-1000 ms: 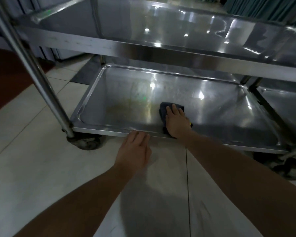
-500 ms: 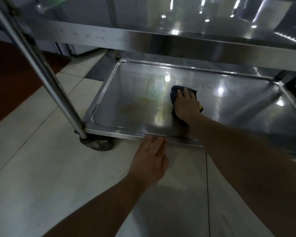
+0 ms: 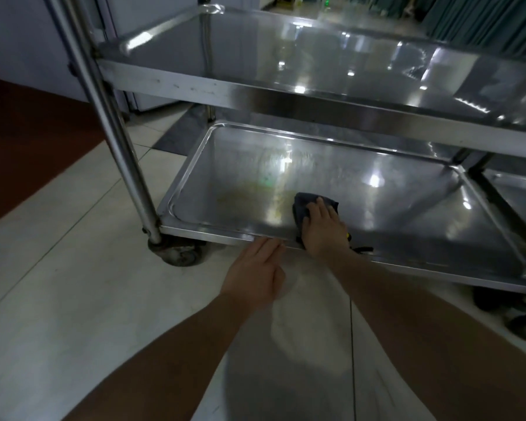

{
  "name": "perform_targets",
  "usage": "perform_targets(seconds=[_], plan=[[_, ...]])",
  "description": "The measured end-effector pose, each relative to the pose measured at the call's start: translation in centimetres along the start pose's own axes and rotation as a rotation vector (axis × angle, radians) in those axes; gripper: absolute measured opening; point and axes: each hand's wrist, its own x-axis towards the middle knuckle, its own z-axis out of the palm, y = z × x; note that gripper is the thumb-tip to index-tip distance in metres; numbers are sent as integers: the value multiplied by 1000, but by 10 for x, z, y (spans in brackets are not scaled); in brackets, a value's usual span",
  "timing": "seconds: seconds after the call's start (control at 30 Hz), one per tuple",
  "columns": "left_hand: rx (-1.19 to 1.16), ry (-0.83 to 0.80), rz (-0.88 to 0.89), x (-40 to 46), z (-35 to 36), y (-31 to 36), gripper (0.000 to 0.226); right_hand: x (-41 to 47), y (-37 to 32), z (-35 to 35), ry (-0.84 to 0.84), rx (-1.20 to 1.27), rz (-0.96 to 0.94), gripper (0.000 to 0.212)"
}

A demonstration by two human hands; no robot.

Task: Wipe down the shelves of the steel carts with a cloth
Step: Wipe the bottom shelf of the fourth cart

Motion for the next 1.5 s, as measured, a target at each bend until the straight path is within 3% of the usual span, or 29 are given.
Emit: perform_targets(seconds=[0.23,0.5,0.73,0.97,1.17,1.33,1.5], plan=[[69,67,-265,-18,-23,-47,49,3,-31,2,-83,42,79,53],[46,170,-214,-13,-5,-56,44,40,-41,18,-7,-35,-32,57],[62,282,-128,-19,11,-66,44,104,-35,10,-20,-14,51,57],[82,338,-97,-18,19,-67,43,128,-71,13,-26,80,57,57],[112,322,-76,-16,13,-67,43,98,-74,12,-78,38,-49,56],[97,206,-104,-15,-3,-64,43,29,-74,19,6,27,-122,54],[58,124,-131,-18,-25,-66,43,10,-61,17,-44,-30,-177,58]])
